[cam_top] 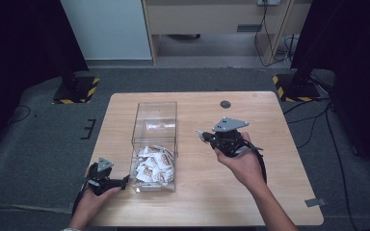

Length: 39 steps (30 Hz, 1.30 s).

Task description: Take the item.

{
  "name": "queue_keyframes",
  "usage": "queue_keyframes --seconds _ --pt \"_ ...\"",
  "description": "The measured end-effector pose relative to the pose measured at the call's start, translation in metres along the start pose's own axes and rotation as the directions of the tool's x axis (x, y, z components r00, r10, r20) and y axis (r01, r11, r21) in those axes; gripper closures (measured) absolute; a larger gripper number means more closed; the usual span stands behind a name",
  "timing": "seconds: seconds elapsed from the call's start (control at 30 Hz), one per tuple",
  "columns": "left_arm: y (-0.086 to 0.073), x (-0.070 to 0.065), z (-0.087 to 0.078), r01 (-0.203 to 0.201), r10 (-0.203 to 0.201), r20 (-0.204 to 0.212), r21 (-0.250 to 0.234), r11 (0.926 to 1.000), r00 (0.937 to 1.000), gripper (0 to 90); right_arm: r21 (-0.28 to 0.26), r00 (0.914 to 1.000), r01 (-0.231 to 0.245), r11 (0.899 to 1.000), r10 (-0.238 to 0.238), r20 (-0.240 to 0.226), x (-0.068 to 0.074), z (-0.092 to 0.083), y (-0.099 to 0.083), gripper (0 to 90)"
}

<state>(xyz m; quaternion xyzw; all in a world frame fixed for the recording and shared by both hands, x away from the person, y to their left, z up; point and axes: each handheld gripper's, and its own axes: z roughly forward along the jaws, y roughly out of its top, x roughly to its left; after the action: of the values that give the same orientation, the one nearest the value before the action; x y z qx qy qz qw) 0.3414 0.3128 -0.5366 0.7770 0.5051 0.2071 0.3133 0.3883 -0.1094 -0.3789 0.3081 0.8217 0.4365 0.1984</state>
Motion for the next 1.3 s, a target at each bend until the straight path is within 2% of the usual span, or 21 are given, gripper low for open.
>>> queue_keyframes --seconds 0.67,1.03,1.3 --pt "0.000 0.000 0.000 0.001 -0.001 0.000 0.000 1.0000 1.0000 0.0 0.016 0.9981 -0.031 0.999 0.030 0.053 -0.022 -0.011 -0.018 90.0" --pt "0.000 0.000 0.000 0.001 -0.001 0.001 0.000 1.0000 1.0000 0.0 0.021 0.9935 -0.059 0.998 0.056 0.099 -0.038 -0.020 -0.029 90.0" --pt "0.000 0.000 0.000 0.001 -0.001 0.001 0.000 1.0000 1.0000 0.0 0.030 0.9869 -0.086 0.996 0.081 0.139 -0.051 -0.019 -0.041 90.0"
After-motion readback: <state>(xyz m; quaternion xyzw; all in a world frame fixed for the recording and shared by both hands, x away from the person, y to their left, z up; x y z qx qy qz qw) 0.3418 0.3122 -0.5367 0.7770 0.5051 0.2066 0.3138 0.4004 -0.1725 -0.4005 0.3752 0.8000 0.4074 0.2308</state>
